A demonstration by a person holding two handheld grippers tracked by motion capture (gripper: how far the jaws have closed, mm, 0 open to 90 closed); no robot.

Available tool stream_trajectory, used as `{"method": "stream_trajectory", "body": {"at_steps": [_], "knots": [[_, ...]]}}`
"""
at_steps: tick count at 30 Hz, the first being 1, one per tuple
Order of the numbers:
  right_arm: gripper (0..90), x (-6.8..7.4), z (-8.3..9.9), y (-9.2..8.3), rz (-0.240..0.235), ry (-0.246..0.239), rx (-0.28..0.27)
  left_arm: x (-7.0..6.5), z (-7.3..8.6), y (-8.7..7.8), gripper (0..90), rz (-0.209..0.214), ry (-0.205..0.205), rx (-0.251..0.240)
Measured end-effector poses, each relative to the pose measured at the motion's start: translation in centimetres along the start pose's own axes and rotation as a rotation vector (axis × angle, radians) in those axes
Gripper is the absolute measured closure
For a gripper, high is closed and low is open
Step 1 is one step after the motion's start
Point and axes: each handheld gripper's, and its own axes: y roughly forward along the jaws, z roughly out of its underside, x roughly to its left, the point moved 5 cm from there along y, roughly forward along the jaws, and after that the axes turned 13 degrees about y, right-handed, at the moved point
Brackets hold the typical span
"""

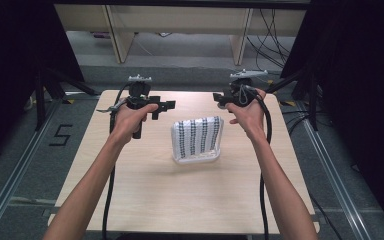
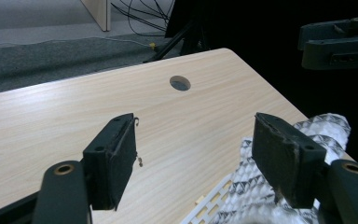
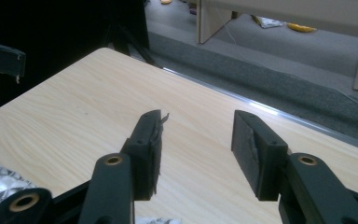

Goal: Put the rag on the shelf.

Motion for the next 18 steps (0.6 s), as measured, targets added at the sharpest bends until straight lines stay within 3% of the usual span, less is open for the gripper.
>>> {"method": "stream_trajectory", "body": {"at_steps": [6, 7, 11, 12, 18], "knots": [[50.1, -0.1, 0.2, -0.3, -0.008, -0.017, -0.001, -0.1, 0.1, -0.6, 28.9, 0.001, 0.004, -0.013], [48.7, 0.1, 0.3, -0.4, -0.012, 0.009, -0.001, -0.1, 0.1, -0.7, 28.6, 0.003, 0.006, -0.011], [45.6, 0.3, 0.3, -0.9, -0.026, 0.015, -0.001, -0.2, 0.5, -1.0, 28.0, 0.007, 0.023, 0.002], [44.9, 0.2, 0.3, -1.0, -0.028, -0.009, -0.005, -0.3, 0.6, -1.0, 27.7, 0.006, 0.019, -0.003], [42.6, 0.5, 0.5, -2.0, -0.052, 0.0, -0.014, -1.0, 1.0, -1.8, 26.8, 0.023, 0.038, 0.004]]}}
